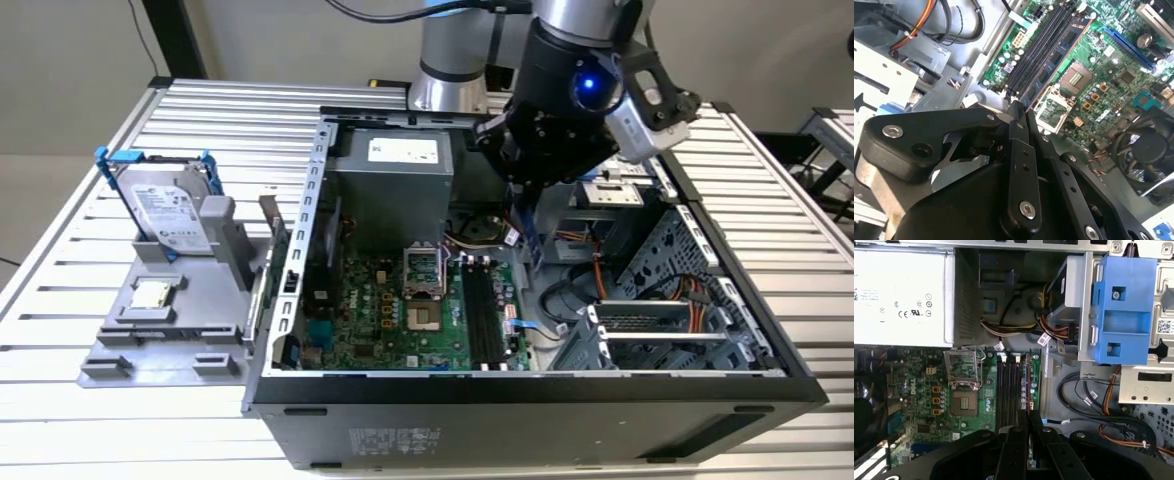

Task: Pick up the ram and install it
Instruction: 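Insert the ram into the slot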

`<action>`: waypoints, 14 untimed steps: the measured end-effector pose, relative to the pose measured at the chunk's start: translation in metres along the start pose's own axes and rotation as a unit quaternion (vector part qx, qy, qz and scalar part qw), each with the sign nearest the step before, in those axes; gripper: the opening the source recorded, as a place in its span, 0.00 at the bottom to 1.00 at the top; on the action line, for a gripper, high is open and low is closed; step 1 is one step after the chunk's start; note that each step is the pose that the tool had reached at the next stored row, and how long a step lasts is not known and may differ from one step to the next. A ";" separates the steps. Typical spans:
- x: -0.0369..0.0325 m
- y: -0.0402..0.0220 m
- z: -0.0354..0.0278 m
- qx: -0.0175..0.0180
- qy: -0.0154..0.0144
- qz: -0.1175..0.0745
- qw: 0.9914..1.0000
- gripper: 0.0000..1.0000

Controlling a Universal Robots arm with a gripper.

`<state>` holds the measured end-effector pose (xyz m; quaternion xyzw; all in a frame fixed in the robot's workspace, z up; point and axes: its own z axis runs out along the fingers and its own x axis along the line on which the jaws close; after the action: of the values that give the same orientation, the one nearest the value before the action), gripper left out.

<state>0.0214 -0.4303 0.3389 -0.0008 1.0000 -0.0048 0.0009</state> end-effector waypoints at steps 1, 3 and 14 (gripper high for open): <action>0.0000 0.0000 0.0018 0.000 0.000 0.005 1.000 0.00; 0.0000 0.0000 0.0054 0.000 -0.001 0.014 1.000 0.00; 0.0001 -0.0015 0.0171 0.000 -0.003 0.037 0.999 0.00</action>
<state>0.0213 -0.4320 0.3218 0.0360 0.9993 -0.0051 0.0044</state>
